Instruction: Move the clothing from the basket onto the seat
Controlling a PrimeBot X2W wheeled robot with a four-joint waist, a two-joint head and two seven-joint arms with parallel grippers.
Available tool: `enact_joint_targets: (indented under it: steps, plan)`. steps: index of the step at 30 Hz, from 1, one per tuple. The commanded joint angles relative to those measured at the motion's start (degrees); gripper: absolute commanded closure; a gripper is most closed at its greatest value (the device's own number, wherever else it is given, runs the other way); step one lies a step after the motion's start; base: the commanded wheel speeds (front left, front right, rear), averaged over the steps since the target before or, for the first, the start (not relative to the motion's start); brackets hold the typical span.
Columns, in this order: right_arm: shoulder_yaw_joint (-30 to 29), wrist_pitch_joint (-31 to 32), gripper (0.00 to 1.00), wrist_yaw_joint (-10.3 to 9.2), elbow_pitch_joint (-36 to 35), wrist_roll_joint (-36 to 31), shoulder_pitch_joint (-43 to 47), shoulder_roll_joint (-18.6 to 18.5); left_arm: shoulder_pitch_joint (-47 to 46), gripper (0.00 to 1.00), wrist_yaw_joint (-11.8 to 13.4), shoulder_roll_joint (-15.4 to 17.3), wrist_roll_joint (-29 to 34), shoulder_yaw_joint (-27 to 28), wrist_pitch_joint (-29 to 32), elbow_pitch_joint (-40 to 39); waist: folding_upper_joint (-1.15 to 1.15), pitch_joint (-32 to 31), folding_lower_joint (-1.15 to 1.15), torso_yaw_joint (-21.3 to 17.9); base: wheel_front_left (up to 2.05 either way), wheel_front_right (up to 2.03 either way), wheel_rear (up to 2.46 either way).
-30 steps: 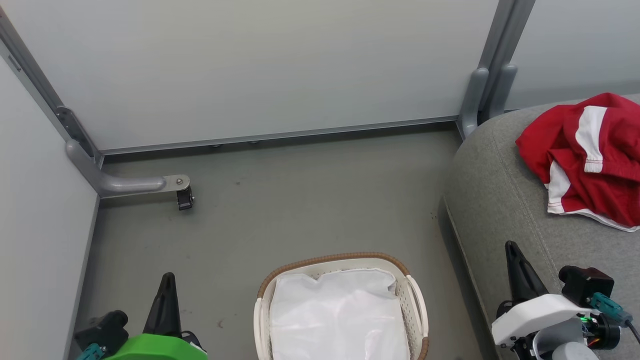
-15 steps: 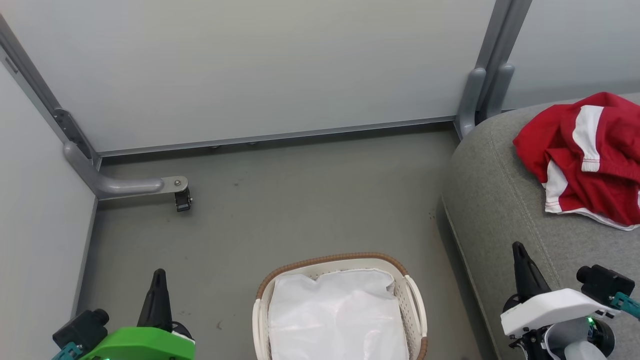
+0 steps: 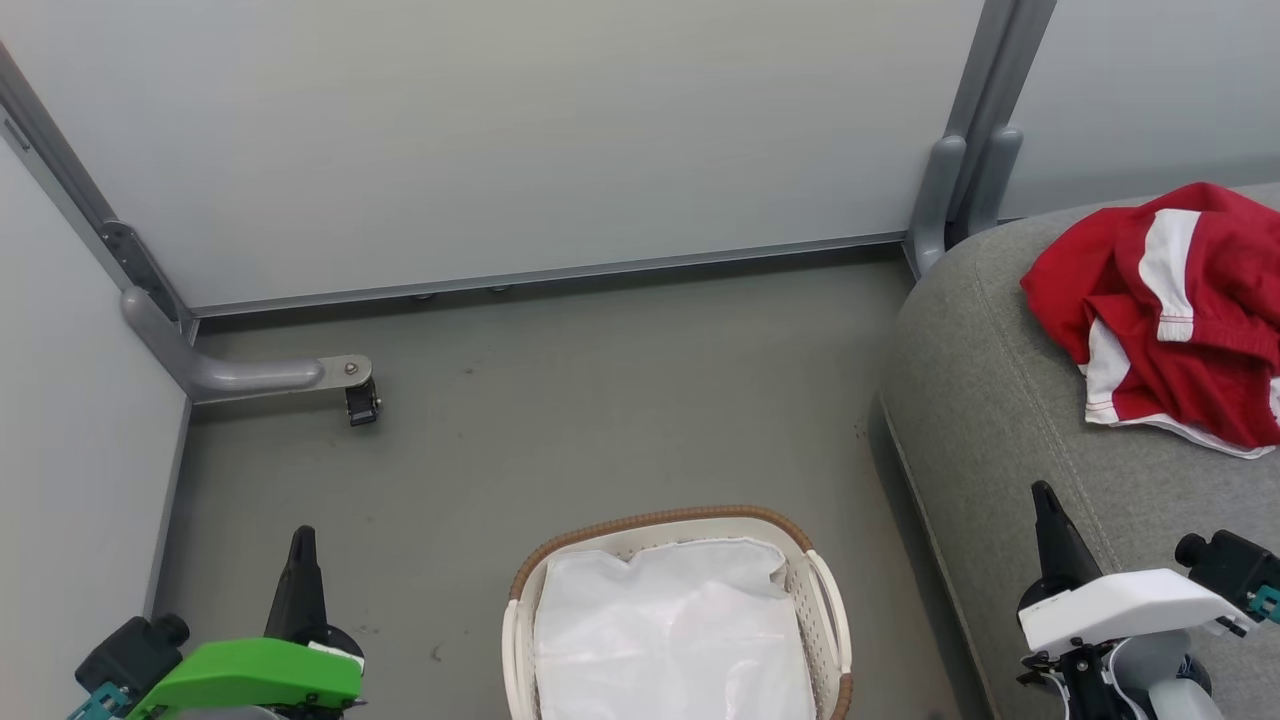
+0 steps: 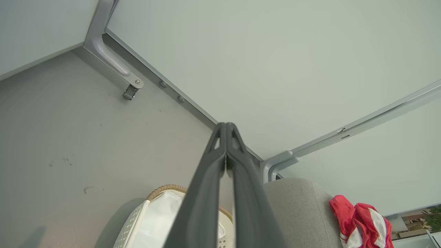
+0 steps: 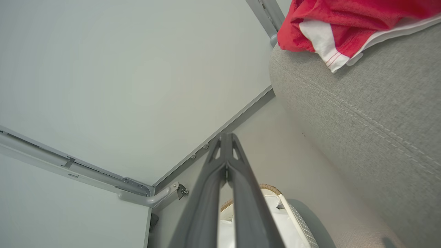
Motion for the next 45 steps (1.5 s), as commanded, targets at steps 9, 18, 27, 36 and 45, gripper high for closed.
enact_joint_targets:
  steps: [9, 18, 27, 36, 45]
  plan:
    - [-0.73, 1.82, 1.00, -0.03, -0.94, 7.74, -1.54, -0.45, -2.22, 1.00, -0.09, 0.67, -6.89, 0.96, 1.81, -1.18, 0.06, -0.06, 0.00, -0.22, 0.00, 0.00, 0.00]
    - [-1.15, 3.34, 1.00, -0.04, -0.99, 13.84, -1.79, -0.50, -2.76, 1.00, -0.10, 0.71, -12.26, 1.61, 3.31, -1.45, 0.07, -0.12, 0.00, -0.43, 0.00, 0.00, 0.00]
    - [-1.55, 4.75, 1.00, -0.04, -1.02, 19.46, -1.98, -0.55, -3.16, 1.00, -0.12, 0.72, -17.18, 2.27, 4.73, -1.66, 0.09, -0.17, 0.00, -0.65, 0.00, 0.00, 0.00]
    - [-1.89, 6.03, 1.00, -0.04, -1.05, 24.59, -2.16, -0.58, -3.69, 1.00, -0.14, 0.69, -21.55, 2.93, 6.04, -1.88, 0.10, -0.23, 0.00, -0.87, 0.00, 0.00, 0.00]
    - [-2.22, 7.16, 1.00, -0.04, -1.08, 29.29, -2.17, -0.61, -3.98, 1.00, -0.15, 0.65, -25.66, 3.50, 7.28, -2.06, 0.11, -0.29, 0.00, -1.08, 0.00, 0.00, 0.00]
